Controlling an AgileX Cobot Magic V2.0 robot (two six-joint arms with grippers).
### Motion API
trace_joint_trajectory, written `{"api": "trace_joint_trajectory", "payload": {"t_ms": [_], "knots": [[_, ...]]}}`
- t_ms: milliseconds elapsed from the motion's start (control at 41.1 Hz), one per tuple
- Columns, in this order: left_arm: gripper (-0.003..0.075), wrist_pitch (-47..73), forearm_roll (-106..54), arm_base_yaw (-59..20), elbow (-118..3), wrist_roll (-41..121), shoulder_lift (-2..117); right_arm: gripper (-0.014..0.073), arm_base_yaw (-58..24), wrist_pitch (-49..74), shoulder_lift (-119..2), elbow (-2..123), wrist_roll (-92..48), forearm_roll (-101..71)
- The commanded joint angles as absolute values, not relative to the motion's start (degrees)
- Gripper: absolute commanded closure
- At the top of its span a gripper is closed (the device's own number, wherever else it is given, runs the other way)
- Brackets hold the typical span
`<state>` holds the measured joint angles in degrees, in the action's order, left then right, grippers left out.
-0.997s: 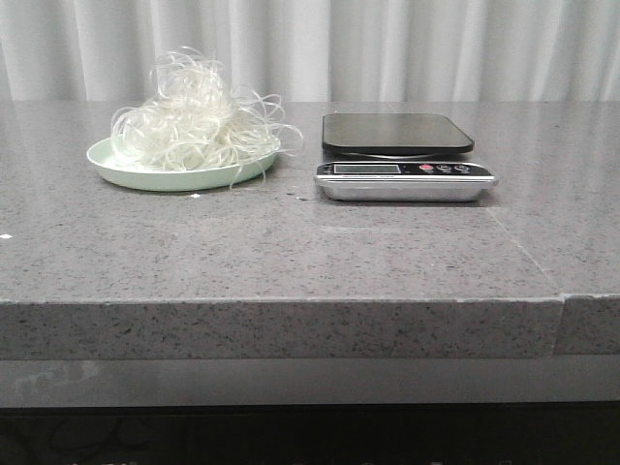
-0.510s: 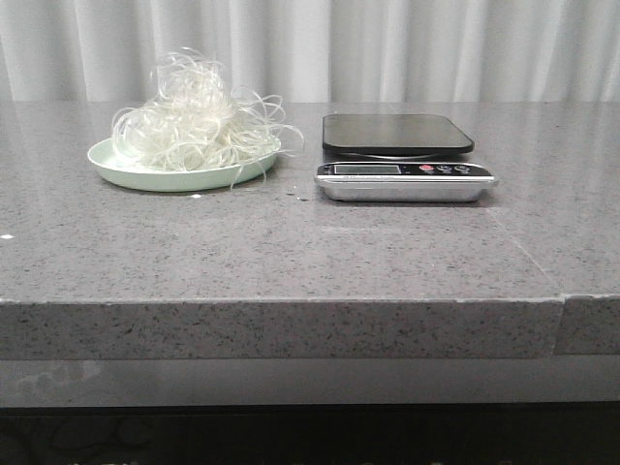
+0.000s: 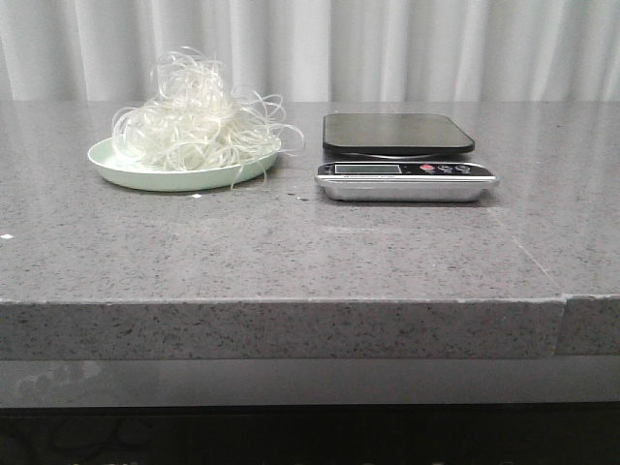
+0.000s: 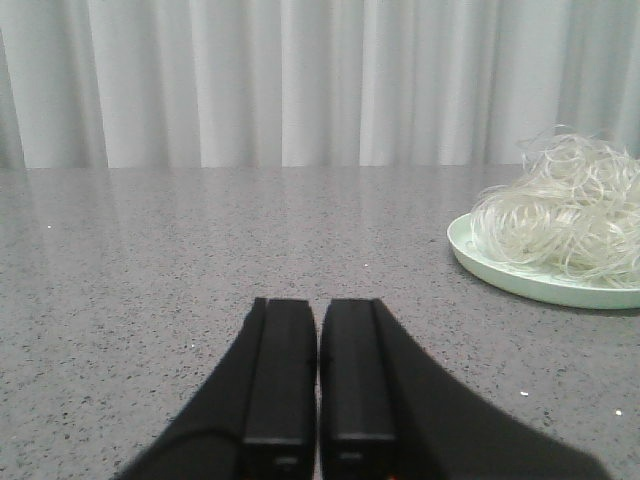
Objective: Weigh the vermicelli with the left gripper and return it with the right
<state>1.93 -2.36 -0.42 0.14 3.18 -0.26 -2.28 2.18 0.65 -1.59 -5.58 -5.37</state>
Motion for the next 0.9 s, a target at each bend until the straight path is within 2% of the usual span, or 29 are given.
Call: {"api": "trace_joint_trajectory", "payload": {"t_ms": [0,219,875], "knots": [[0.0579,-2.97,-2.49,-0.72,0.50,2.71,-1.35,0.0449,-2.23,-4.53,1.57,-1.11,-4.71,-4.69],[0.0579,-2.97,-2.49,-0.72,0.50,2.71,-1.35,0.0449,-2.17,-6.03,1.57,-1.11,3.29,0.00],[0.0579,-2.97,-2.49,-0.72,0.50,2.71,-1.35,0.0449,-2.05,-6.39,1.50,-1.11,3.36,0.00]]}}
